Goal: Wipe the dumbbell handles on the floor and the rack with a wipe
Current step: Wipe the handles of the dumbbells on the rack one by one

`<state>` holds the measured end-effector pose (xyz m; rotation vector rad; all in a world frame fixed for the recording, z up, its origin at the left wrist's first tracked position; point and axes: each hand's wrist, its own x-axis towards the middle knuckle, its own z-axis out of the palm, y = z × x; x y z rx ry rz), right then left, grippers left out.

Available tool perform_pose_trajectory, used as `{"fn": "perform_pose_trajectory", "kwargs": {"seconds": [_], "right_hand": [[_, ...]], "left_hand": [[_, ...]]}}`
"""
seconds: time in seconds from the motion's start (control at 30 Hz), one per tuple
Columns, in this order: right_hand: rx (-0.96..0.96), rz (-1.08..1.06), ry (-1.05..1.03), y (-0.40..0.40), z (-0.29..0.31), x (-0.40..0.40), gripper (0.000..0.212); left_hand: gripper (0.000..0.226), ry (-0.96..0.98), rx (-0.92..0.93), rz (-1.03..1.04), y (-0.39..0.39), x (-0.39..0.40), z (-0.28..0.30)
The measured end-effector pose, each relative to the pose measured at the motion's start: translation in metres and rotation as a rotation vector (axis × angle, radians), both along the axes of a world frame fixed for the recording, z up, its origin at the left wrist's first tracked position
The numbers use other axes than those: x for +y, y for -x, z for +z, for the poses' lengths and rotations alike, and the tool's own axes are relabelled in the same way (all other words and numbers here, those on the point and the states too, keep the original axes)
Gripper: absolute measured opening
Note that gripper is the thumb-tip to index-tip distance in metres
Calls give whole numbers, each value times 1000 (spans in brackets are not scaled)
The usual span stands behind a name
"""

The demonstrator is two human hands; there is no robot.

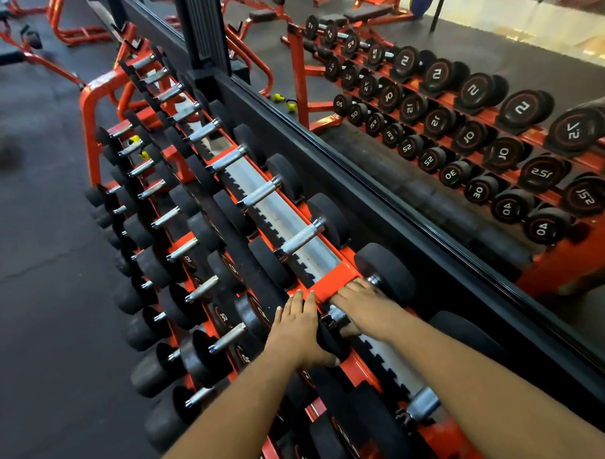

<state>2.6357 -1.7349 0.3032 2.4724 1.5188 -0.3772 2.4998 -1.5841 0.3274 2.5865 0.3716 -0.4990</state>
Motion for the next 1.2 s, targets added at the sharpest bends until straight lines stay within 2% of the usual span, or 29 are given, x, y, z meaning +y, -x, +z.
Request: {"fn": "perform_pose_trajectory", "kwargs": {"seconds": [0.1,0.23,0.3,0.33,0.4,0.5,0.7,0.77,0.9,0.97,1.1,1.17,1.2], "right_hand": [[-163,81,-97,20,-21,-36,78],[-138,17,-55,19,-2,8,40],[-87,13,42,17,5,28,35],[-83,22,28,18,4,27,34],[-123,68,-58,25,-7,2,38],[-237,136,-203,38,-25,-38,57],[-150,93,-4,28,-7,26,39],[-146,104,-42,30,-8,23,40],[-119,127,-252,35,-25,-8,42],[-85,150,-269,33,-28,-13,42],[-143,201,-324,35,-21,-23,47],[-134,132,-333,48,-16,-31,46],[-81,30,-324,57,-14,-35,43]], "left_hand": [[142,-4,9,-11,0,0,-2],[144,-14,3,-7,-1,0,2],[145,-13,-2,1,0,-1,3],[145,-17,-4,0,0,0,3],[144,-15,1,-7,1,-1,1],[142,-17,2,-14,0,-1,-1],[143,-17,10,-4,-1,0,4],[143,-15,8,-8,0,0,2],[143,-18,4,-9,-1,0,-3],[145,-16,4,-14,-2,1,-5],[145,-11,-1,-1,-2,1,-1],[145,-9,-1,-3,-1,0,-2],[145,-8,2,-2,-1,0,-2]]}}
